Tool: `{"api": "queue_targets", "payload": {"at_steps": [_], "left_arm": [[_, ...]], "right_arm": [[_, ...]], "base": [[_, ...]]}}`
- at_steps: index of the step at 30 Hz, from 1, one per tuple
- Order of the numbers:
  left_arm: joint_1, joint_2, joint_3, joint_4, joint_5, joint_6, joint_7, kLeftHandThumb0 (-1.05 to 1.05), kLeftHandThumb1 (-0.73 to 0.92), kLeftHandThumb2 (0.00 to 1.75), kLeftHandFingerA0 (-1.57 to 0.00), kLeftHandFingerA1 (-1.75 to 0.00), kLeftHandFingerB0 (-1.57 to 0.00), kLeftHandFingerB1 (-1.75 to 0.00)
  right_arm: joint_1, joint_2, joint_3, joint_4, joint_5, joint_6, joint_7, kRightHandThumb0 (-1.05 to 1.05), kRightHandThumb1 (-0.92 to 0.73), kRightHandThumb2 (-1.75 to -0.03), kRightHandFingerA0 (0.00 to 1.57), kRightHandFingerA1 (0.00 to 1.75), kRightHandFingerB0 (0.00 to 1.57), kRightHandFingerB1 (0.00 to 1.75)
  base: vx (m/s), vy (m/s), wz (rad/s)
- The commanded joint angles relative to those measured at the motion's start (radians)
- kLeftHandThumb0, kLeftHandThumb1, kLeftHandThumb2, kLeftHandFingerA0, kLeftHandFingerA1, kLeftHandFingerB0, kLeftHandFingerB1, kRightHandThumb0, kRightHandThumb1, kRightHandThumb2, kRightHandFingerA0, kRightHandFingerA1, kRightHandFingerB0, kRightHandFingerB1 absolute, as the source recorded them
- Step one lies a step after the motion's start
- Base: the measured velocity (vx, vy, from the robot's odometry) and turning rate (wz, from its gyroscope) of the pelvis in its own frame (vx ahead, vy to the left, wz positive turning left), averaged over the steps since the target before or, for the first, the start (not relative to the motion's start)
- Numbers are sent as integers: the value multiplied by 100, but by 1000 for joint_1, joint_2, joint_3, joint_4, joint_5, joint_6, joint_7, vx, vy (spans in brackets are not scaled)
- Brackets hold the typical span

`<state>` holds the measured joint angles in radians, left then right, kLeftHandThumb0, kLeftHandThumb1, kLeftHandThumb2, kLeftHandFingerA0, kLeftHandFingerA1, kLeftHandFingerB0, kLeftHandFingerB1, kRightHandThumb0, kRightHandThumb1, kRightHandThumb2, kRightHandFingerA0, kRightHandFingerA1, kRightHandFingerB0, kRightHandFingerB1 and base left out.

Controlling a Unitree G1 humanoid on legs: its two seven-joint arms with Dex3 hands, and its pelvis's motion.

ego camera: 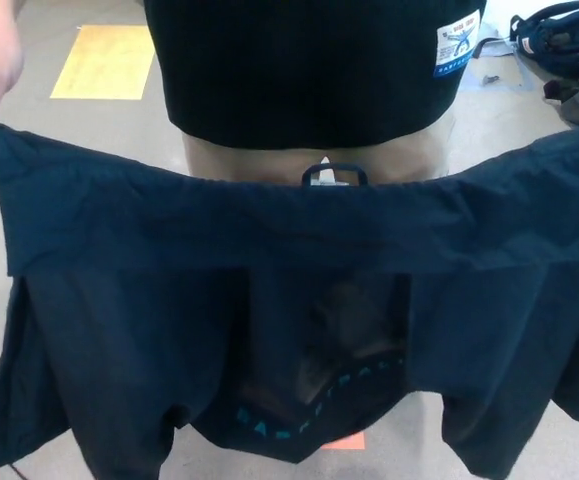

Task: A person hands a coat to the robot and the robot grabs it with both hands and holds it while the person wears the coat.

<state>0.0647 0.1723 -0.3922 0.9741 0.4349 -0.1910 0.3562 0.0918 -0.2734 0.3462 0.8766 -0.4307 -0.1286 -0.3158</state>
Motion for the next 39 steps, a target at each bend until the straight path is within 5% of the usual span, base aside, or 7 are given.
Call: {"api": "queue_targets", "payload": {"at_steps": [1, 6, 8, 13, 19, 20, 39], "left_arm": [[39, 153, -34, -168, 234, -365, 546, -18, 76, 63, -106, -66, -81, -47], [157, 215, 61, -466, 237, -452, 520, -13, 72, 63, -105, -56, -80, -49], [249, 266, 155, -723, 298, -511, 566, -13, 72, 61, -101, -82, -79, -65], [349, 282, 305, -1016, 281, -591, 481, -11, 74, 62, -96, -106, -91, -64], [360, 224, 488, -1315, 208, -719, 392, -26, 64, 59, -107, -59, -75, -49], [362, 222, 515, -1387, 159, -708, 339, -41, 48, 80, -91, -68, -54, -55], [173, 291, 702, -1826, -54, -410, 76, -74, 38, 67, -36, -43, -36, -37]], "right_arm": [[63, -190, -12, -166, -182, -414, -427, 1, -80, -63, 75, 123, 77, 57], [172, -230, -101, -373, -191, -486, -485, 0, -76, -62, 83, 109, 78, 59], [304, -247, -219, -615, -131, -548, -398, 6, -78, -63, 96, 61, 78, 62], [409, -232, -363, -909, -114, -561, -333, 8, -74, -62, 102, 65, 84, 63], [414, -210, -522, -1202, -22, -604, -222, -16, -72, -61, 104, 63, 66, 49], [400, -207, -552, -1256, -5, -595, -204, -25, -71, -61, 106, 63, 62, 47], [328, -299, -819, -1724, 120, -309, 86, -69, -46, -77, 90, 66, 5, 32]], "base": [[0, 0, 0], [0, 0, 0], [0, 0, 0], [0, 0, 0], [0, 0, 0], [0, 0, 0], [0, 0, 0]]}}
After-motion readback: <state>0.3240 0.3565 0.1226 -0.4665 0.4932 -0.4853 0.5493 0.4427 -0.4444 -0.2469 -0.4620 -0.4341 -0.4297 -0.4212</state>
